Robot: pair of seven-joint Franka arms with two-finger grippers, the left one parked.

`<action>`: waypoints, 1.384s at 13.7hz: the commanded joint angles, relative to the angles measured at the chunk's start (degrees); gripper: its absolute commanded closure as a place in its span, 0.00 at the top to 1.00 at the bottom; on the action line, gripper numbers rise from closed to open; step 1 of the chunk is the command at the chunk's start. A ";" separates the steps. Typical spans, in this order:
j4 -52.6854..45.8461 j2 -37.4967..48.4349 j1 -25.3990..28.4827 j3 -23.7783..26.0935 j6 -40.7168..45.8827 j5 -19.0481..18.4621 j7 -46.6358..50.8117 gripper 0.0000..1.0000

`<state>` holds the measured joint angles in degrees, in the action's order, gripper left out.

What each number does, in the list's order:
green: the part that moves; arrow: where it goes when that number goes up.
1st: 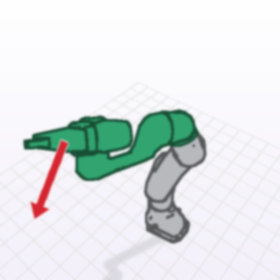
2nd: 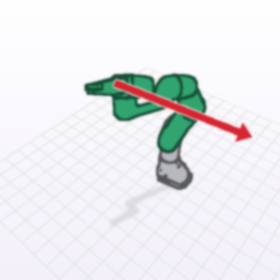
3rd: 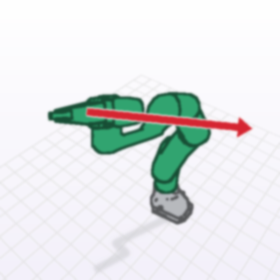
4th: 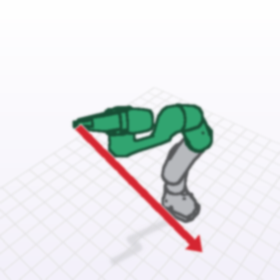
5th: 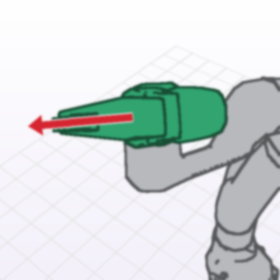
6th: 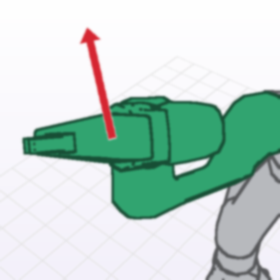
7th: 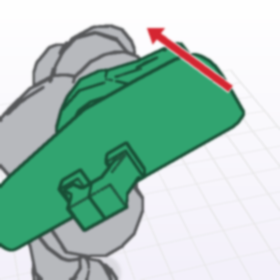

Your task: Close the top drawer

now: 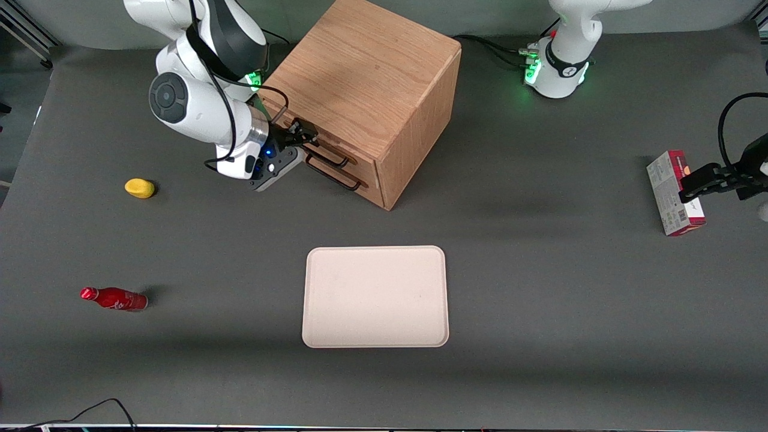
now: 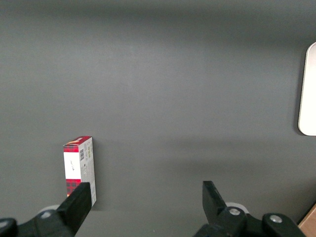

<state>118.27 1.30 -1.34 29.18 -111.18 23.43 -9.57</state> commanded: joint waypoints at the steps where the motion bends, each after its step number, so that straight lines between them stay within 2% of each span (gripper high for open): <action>1: -9.76 -1.38 -0.51 -1.75 8.49 -3.55 -0.37 1.00; 3: -18.64 -0.87 -0.51 -3.25 15.44 -6.45 0.86 1.00; 6: -31.13 0.63 -0.33 -5.01 24.93 -14.53 12.51 1.00; 9: -34.51 5.53 -0.50 -5.54 33.02 -22.44 24.30 1.00; 10: -34.25 7.04 -0.42 -8.59 35.75 -24.03 25.29 1.00; 13: -33.02 10.03 -0.33 -18.96 37.36 -25.27 23.37 1.00; 14: -31.88 10.47 -0.33 -20.99 37.44 -25.28 22.23 1.00; 16: -26.28 12.93 -0.33 -23.63 34.22 -24.75 22.14 1.00; 19: -14.23 18.46 -0.24 -26.01 24.02 -23.61 22.05 1.00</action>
<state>94.46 13.65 -2.31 4.82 -81.26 -0.57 12.44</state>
